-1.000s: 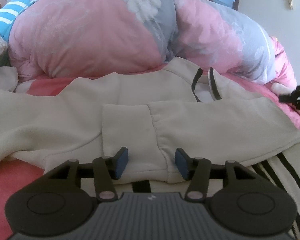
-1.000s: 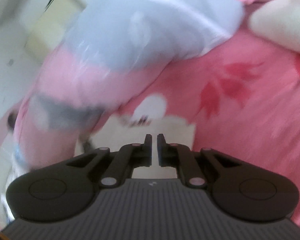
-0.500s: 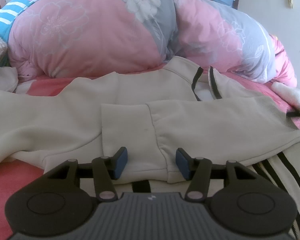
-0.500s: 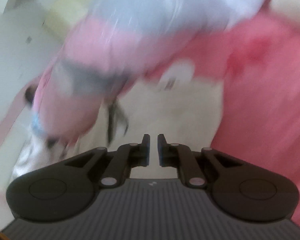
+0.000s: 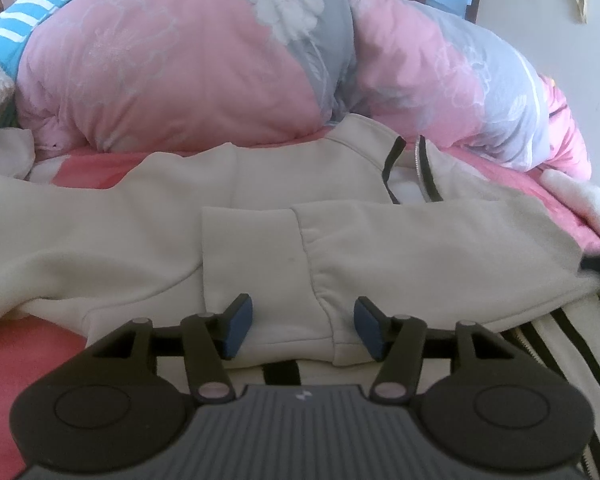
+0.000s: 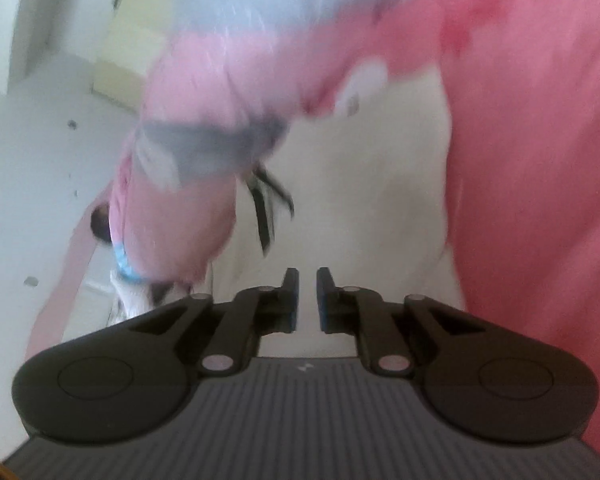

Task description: Fold clothes

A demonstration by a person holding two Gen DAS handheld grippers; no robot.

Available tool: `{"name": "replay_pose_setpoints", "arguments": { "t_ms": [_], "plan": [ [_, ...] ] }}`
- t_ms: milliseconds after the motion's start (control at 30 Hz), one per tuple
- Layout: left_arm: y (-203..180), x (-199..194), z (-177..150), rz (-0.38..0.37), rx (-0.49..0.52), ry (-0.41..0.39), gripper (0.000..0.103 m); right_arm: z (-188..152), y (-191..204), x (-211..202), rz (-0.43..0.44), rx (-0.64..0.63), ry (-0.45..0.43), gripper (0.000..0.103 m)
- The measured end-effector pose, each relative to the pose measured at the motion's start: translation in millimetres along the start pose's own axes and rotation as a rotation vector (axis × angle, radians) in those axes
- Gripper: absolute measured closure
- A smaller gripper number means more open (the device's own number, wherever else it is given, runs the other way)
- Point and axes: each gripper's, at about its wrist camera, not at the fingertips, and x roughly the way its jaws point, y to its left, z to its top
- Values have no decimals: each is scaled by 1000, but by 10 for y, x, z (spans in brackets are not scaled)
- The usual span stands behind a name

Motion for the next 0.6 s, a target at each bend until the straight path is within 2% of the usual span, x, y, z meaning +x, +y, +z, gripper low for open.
{"name": "replay_pose_setpoints", "arguments": {
  "t_ms": [33, 100, 167, 233, 267, 367, 567, 600],
  "plan": [
    [7, -2, -1, -3, -4, -1, 45, -53, -43, 19, -8, 21, 15, 96],
    [15, -4, 0, -8, -9, -2, 45, -141, -95, -161, -6, 57, -13, 103],
    [18, -2, 2, -10, -11, -2, 45, -229, -148, -341, -5, 92, -41, 102],
    [19, -2, 5, -11, -12, -1, 45, -317, -201, -521, -4, 128, -69, 95],
    [17, -6, 10, -9, -13, -1, 45, -342, -182, -575, -1, 135, -79, 94],
    [15, -29, 16, 3, -14, 0, 44, -247, 33, -389, 67, 75, -76, 94],
    [7, -31, 21, 17, -6, 6, 44, -351, 89, 310, 24, -3, -2, 90],
    [1, -36, 28, 23, -3, 6, 44, -369, 99, 427, 17, -16, 10, 95]
  ]
}}
